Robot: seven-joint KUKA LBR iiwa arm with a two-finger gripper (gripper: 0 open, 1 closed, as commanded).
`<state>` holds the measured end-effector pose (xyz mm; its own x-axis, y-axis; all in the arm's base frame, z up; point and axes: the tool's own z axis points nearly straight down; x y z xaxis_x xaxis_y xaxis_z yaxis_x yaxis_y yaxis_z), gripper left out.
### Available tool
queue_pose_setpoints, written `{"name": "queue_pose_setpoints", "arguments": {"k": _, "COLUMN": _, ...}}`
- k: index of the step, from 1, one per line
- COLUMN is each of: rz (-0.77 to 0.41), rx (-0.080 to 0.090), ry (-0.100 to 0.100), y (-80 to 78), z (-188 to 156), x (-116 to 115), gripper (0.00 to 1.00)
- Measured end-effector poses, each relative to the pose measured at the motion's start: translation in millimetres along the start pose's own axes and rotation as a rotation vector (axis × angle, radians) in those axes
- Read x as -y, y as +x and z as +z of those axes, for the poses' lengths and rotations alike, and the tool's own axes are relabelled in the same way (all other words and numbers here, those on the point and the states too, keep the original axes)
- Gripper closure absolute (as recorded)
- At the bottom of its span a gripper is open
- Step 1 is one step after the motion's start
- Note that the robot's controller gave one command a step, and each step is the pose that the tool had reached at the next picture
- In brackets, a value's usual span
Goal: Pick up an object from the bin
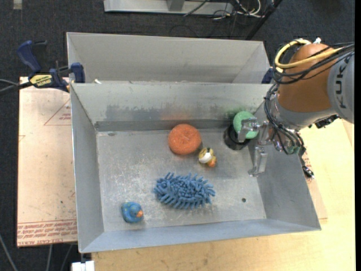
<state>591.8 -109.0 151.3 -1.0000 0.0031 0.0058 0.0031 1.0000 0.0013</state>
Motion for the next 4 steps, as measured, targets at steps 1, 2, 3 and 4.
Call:
{"name": "queue_pose_setpoints", "arguments": {"k": 1, "rz": -0.002, "rx": 0.008, "ry": 0.001, "y": -1.7, "z": -4.9, "x": -0.3, "gripper": 0.0}}
{"name": "queue_pose_setpoints", "arguments": {"k": 2, "rz": 0.027, "rx": 0.009, "ry": 0.001, "y": -34.6, "z": 6.9, "x": -11.5, "gripper": 0.0}}
{"name": "queue_pose_setpoints", "arguments": {"k": 3, "rz": 0.051, "rx": 0.009, "ry": -0.001, "y": -56.2, "z": 17.1, "x": -20.1, "gripper": 0.0}}
{"name": "queue_pose_setpoints", "arguments": {"k": 4, "rz": -0.469, "rx": 0.013, "ry": 0.003, "y": -33.4, "z": -75.5, "x": -52.4, "gripper": 1.0}}
